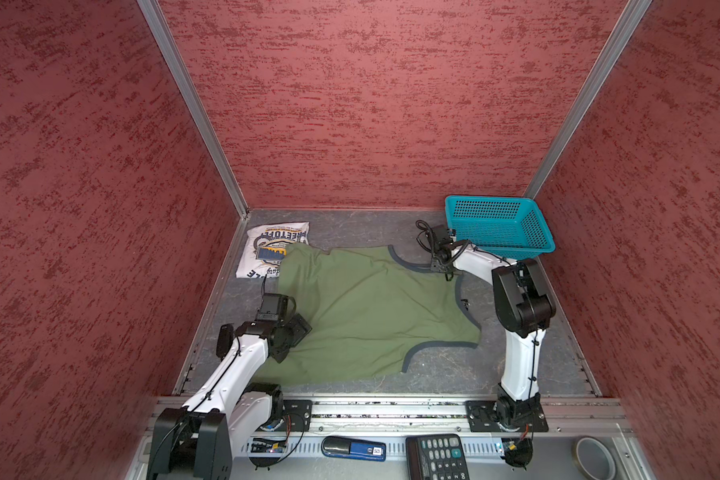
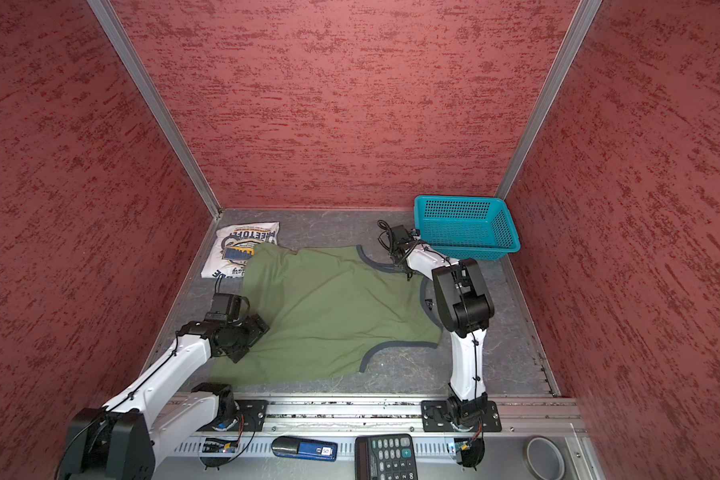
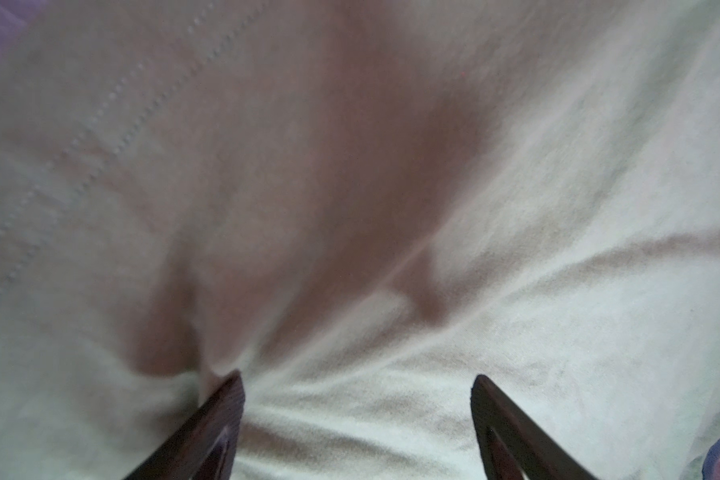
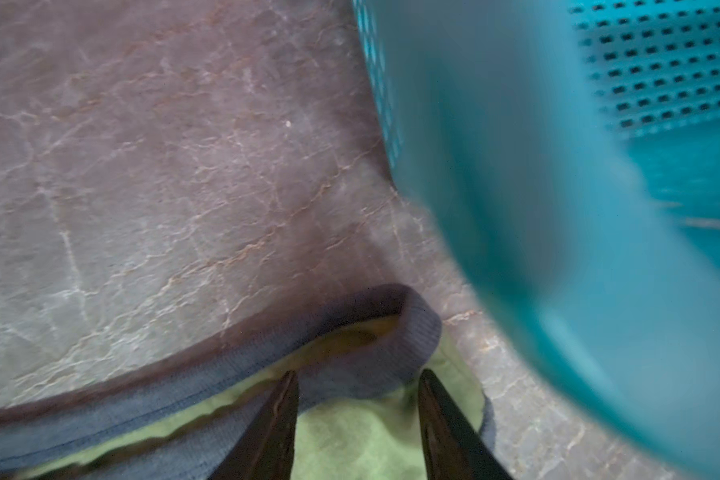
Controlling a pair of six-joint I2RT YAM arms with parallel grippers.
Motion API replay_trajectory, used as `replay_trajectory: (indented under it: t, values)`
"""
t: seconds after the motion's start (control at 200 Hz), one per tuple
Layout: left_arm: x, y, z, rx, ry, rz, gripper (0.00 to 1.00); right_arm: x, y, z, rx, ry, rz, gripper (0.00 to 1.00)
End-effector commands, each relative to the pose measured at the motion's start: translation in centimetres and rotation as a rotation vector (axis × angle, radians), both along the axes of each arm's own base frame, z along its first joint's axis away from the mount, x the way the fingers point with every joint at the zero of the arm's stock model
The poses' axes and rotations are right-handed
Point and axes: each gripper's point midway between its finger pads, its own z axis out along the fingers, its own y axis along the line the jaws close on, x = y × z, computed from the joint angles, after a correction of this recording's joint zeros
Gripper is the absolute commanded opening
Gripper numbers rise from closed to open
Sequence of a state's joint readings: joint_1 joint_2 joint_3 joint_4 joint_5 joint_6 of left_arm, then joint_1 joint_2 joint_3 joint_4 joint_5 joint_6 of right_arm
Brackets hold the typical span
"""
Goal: Fold and stack the tank tops
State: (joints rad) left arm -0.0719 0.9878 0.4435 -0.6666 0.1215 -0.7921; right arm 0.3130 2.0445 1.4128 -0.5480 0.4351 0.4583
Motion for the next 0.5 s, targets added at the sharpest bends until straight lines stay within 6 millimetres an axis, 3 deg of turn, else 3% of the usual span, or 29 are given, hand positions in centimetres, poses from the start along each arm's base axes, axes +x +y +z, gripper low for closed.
replay_trajectory:
  t: [0.0,0.175,0.496]
  values:
    - [-1.5,0.8,-0.9,0.034,0.054,0.009,0.86,0.0,-0.7,-0.4,-0.057,0.014,-0.012,0.47]
    - [-1.6,0.8,-0.9,0.036,0.055,0.01,0.86,0.2,-0.9,-0.8,-0.081,0.012,-0.017,0.36]
    - [-1.6,0.9,-0.9,0.039,0.055,0.012,0.86,0.6,-2.3,1.0,-0.152,-0.042,-0.051,0.08]
